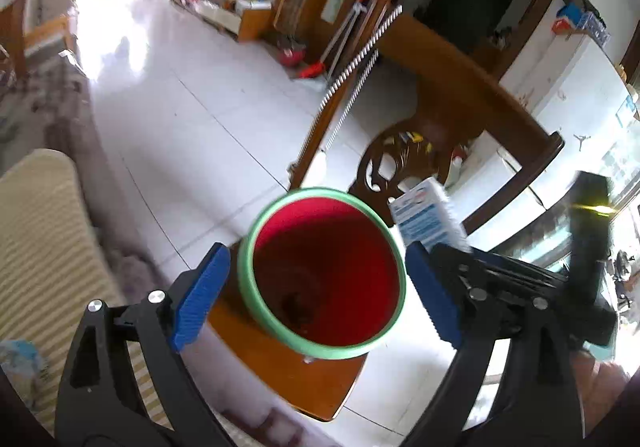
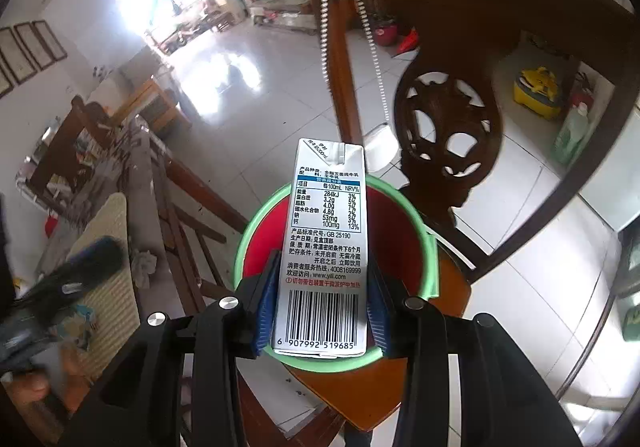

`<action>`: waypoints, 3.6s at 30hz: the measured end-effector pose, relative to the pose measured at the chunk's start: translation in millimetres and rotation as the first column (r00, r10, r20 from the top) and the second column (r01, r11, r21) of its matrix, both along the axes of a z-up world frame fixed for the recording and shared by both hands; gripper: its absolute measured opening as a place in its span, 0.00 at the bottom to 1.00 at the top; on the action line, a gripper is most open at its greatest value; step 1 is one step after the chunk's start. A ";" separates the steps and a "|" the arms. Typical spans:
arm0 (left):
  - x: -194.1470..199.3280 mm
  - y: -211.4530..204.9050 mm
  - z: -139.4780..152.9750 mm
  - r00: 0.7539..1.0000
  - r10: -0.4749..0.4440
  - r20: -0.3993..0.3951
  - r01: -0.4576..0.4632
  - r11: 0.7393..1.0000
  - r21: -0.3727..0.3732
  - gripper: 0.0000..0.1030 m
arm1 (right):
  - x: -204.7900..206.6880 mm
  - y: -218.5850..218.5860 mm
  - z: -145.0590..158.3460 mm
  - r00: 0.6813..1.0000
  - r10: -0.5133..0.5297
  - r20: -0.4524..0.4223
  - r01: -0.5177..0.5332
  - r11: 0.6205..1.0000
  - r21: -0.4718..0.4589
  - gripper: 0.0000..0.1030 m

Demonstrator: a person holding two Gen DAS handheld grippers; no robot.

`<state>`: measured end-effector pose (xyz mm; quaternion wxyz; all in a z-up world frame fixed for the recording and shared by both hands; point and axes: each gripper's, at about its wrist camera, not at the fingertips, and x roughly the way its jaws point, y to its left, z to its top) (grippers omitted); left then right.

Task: Collect trash
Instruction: 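Carry both cartons to the red bucket and open both tools to drop them, then move both open tools back over the table, then grasp the pink wrapper with the left tool while the right tool grasps crumpled newspaper, then carry the wrapper and newspaper to the red bucket and release both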

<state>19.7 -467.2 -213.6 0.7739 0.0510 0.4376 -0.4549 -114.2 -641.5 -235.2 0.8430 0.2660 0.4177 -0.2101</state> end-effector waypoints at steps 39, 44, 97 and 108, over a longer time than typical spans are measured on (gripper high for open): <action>43.9 475.6 46.0 0.742 0.641 0.195 -0.663 0.745 0.075 0.86 | 76.9 355.1 92.9 0.868 0.479 0.128 -0.463 0.876 -0.137 0.70; 88.4 547.8 1.7 0.652 0.745 0.139 -0.757 0.627 0.187 0.74 | 78.0 407.5 86.5 0.829 0.549 0.109 -0.537 0.834 -0.124 0.70; 23.8 486.3 46.8 0.792 0.605 0.087 -0.606 0.795 -0.016 0.10 | 80.8 458.8 77.8 0.760 0.617 0.201 -0.637 0.769 0.048 0.39; 19.4 444.4 55.3 0.817 0.570 0.087 -0.569 0.821 -0.030 0.10 | 68.5 411.0 96.0 0.795 0.562 0.229 -0.580 0.814 0.015 0.39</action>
